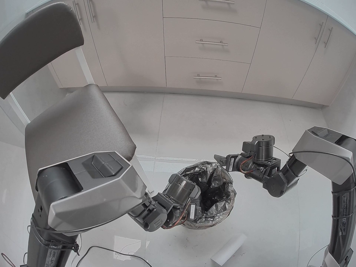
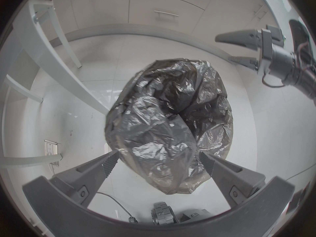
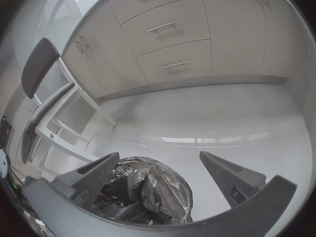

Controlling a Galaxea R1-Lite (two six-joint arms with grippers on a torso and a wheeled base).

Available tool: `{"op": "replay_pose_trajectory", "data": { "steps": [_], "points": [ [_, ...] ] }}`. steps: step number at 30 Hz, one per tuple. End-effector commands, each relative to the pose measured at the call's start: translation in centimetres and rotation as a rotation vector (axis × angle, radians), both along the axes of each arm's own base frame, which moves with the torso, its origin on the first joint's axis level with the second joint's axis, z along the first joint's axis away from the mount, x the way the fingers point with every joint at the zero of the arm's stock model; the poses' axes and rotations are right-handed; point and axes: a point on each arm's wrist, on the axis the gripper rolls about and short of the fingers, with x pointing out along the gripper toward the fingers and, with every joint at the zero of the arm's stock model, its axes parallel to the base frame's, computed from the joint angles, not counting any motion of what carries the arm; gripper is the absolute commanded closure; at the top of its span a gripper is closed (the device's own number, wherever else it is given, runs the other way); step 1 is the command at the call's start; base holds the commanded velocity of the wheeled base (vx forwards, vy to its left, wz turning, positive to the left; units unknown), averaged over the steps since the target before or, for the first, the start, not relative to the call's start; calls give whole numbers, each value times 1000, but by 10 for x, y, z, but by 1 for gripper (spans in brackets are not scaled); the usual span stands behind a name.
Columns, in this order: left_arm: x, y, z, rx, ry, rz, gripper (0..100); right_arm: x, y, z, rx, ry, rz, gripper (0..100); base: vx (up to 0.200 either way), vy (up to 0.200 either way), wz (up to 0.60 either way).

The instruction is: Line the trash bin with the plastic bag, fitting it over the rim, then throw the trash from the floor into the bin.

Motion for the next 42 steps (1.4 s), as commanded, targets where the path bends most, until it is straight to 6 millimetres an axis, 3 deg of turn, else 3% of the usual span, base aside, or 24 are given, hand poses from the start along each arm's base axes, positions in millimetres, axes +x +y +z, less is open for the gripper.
{"op": "replay_pose_trajectory", "data": {
  "steps": [1, 7, 22, 30, 38, 42],
  "points": [
    [8, 4, -14, 50, 11, -16, 0, 0, 1, -1, -1, 2, 2, 0, 0, 0, 0],
    [27, 17, -16, 201, 62, -45, 0, 0, 1, -1, 0, 2, 2, 0, 0, 0, 0],
    [52, 16, -19, 344, 144, -15, 0, 0, 1, 0, 5, -14, 2, 0, 0, 0, 0],
    [56, 15, -4, 362, 208, 10, 0, 1, 1, -3, 7, -20, 1, 0, 0, 0, 0],
    [41, -8, 46, 212, 130, 63, 0, 1, 1, -4, 6, -19, 1, 0, 0, 0, 0],
    [40, -14, 51, 163, 116, 52, 0, 1, 1, -4, 6, -19, 1, 0, 0, 0, 0]
  ]
}}
